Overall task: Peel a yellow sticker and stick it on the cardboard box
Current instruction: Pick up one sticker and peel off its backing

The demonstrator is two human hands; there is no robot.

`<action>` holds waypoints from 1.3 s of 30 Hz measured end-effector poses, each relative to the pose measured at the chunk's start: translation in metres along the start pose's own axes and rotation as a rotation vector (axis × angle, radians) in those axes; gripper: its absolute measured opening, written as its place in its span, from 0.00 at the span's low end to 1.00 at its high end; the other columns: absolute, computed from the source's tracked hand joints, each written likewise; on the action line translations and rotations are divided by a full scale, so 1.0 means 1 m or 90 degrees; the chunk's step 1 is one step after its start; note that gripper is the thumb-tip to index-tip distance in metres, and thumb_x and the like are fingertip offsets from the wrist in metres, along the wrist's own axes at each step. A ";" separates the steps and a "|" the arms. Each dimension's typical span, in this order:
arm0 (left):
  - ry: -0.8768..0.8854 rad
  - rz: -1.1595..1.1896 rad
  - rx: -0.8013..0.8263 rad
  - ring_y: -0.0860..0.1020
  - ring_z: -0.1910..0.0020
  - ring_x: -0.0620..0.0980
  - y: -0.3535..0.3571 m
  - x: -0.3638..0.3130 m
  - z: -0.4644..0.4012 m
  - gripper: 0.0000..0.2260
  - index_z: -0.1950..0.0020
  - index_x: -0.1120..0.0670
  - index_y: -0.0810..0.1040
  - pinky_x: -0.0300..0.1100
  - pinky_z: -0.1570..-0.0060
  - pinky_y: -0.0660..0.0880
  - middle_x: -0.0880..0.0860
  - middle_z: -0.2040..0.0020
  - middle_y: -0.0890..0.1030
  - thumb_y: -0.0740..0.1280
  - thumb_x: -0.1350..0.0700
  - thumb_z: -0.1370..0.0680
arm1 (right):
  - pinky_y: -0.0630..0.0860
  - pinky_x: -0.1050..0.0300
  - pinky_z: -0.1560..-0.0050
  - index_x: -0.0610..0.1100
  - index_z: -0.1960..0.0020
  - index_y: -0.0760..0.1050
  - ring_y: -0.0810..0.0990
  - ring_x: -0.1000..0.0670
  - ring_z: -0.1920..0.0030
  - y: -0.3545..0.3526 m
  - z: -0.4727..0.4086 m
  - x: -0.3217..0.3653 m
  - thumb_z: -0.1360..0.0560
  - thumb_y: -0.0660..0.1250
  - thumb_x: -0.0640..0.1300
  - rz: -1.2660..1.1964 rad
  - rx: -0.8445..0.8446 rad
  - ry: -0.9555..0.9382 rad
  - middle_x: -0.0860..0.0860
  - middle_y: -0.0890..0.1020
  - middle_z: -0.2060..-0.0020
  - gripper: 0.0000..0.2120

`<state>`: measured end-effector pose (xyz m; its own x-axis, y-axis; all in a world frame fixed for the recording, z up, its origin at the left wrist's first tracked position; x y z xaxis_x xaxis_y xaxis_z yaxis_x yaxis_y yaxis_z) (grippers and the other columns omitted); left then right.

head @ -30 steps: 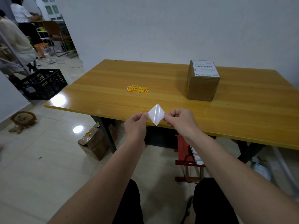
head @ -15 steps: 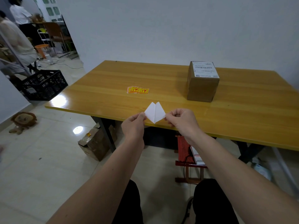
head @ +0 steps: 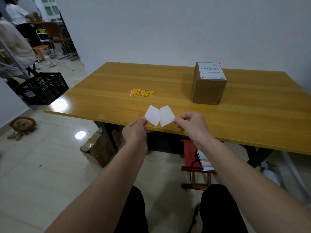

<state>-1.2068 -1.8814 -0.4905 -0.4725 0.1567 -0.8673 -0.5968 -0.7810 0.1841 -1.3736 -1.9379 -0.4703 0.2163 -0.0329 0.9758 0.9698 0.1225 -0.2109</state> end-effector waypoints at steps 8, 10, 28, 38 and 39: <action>0.002 -0.008 -0.015 0.77 0.57 0.47 -0.001 -0.001 -0.008 0.06 0.63 0.53 0.77 0.43 0.49 0.74 0.53 0.56 0.83 0.70 0.58 0.26 | 0.73 0.62 0.65 0.37 0.59 0.79 0.75 0.53 0.67 -0.006 -0.001 -0.001 0.29 0.69 0.37 -0.003 -0.008 0.004 0.47 0.79 0.66 0.03; 0.003 -0.007 -0.019 0.77 0.56 0.47 -0.001 -0.002 -0.008 0.07 0.64 0.53 0.77 0.43 0.49 0.75 0.53 0.56 0.83 0.70 0.58 0.26 | 0.73 0.63 0.65 0.36 0.58 0.79 0.75 0.53 0.67 -0.008 -0.001 -0.002 0.28 0.69 0.37 -0.004 -0.011 0.005 0.47 0.79 0.66 0.04; 0.029 -0.031 0.095 0.75 0.62 0.43 0.010 0.002 0.000 0.03 0.53 0.56 0.81 0.41 0.48 0.73 0.50 0.59 0.81 0.70 0.59 0.25 | 0.78 0.48 0.52 0.37 0.65 0.75 0.76 0.47 0.63 -0.017 -0.029 -0.025 0.28 0.65 0.37 0.150 -0.090 0.041 0.43 0.78 0.66 0.07; 0.039 -0.053 0.124 0.75 0.61 0.43 0.011 0.001 0.003 0.06 0.48 0.56 0.81 0.40 0.50 0.73 0.51 0.58 0.81 0.70 0.59 0.25 | 0.76 0.53 0.52 0.41 0.59 0.82 0.80 0.45 0.48 -0.029 -0.046 -0.035 0.27 0.67 0.36 0.185 -0.111 0.091 0.45 0.84 0.50 0.05; 0.043 -0.060 0.124 0.75 0.61 0.43 0.011 0.000 0.003 0.04 0.51 0.56 0.81 0.39 0.52 0.74 0.51 0.57 0.81 0.70 0.59 0.25 | 0.77 0.51 0.51 0.43 0.62 0.80 0.80 0.45 0.50 -0.029 -0.045 -0.034 0.27 0.68 0.36 0.169 -0.103 0.089 0.45 0.84 0.53 0.07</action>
<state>-1.2153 -1.8881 -0.4873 -0.3690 0.1775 -0.9123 -0.7534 -0.6320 0.1818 -1.4040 -1.9845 -0.4996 0.4664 -0.1584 0.8703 0.8803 -0.0134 -0.4742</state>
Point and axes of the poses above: each hand's wrist, its own z-axis away from the middle knuckle, its own y-axis out of the palm, x = y × z, the point moved 4 cm from there along -z, towards the middle knuckle
